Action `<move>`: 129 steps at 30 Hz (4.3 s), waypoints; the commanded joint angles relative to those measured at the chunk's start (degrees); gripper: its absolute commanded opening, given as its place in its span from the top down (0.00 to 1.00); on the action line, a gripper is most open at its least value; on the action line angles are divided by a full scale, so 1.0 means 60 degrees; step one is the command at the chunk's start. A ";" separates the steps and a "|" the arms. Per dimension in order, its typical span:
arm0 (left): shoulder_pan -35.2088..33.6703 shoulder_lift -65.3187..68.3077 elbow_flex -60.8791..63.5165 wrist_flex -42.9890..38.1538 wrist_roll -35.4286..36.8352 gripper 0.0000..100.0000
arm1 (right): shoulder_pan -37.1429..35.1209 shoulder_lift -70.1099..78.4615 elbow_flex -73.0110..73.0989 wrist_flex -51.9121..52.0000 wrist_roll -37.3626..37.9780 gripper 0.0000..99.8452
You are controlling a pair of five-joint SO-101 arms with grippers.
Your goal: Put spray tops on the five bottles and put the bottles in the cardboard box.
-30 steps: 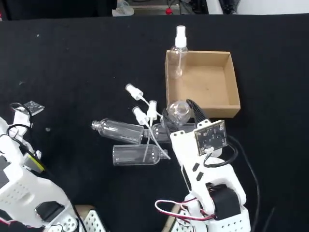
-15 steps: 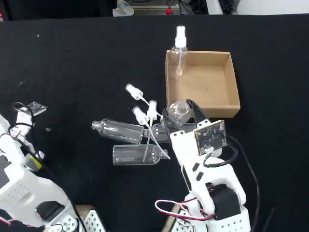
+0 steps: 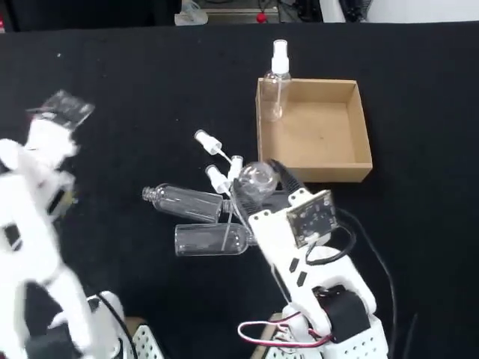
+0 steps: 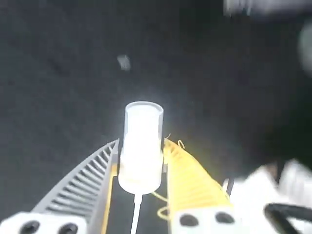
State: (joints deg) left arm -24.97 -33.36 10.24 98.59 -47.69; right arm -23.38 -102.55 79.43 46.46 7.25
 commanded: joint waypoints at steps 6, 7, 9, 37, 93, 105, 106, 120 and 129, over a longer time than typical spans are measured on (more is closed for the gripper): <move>0.5546 -0.2271 -0.3143 -0.1714 0.5700 0.97 | -0.1392 -0.0125 0.0256 0.0059 -0.0073 0.99; 0.5795 -0.2242 -0.3377 -0.2051 0.6110 0.97 | -0.1451 -0.0125 0.0286 0.0059 -0.0073 0.99; 0.6176 -0.2168 -0.3656 -0.2681 0.6916 0.97 | -0.1465 -0.0125 0.0330 0.0044 -0.0088 0.99; 1.0000 -0.2286 -0.0769 -0.7634 0.9773 0.97 | -0.1451 -0.0125 0.0330 0.0015 -0.0088 0.99; 0.9370 -0.5495 0.4769 -0.8952 0.9773 0.97 | -0.1436 -0.0125 0.0242 0.0029 -0.0103 0.99; 0.8916 -0.6154 0.5297 -0.8982 0.9846 0.97 | -0.1451 -0.0125 0.0095 0.0190 -0.0059 0.99; 0.8916 -0.6154 0.5223 -0.8996 0.9846 0.97 | -0.1451 -0.0125 -0.0022 0.0337 -0.0059 0.99; 1.0425 -0.6168 0.5722 -0.8908 0.9846 0.86 | -0.1451 -0.0125 -0.0256 0.0601 -0.0029 0.99; 0.9736 -0.6256 0.5766 -0.8908 0.9846 0.84 | -0.1421 -0.0125 -0.0242 0.0601 -0.0029 0.99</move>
State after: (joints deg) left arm 36.04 -69.93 47.16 44.97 10.95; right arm -31.65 -102.64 81.45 50.15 7.08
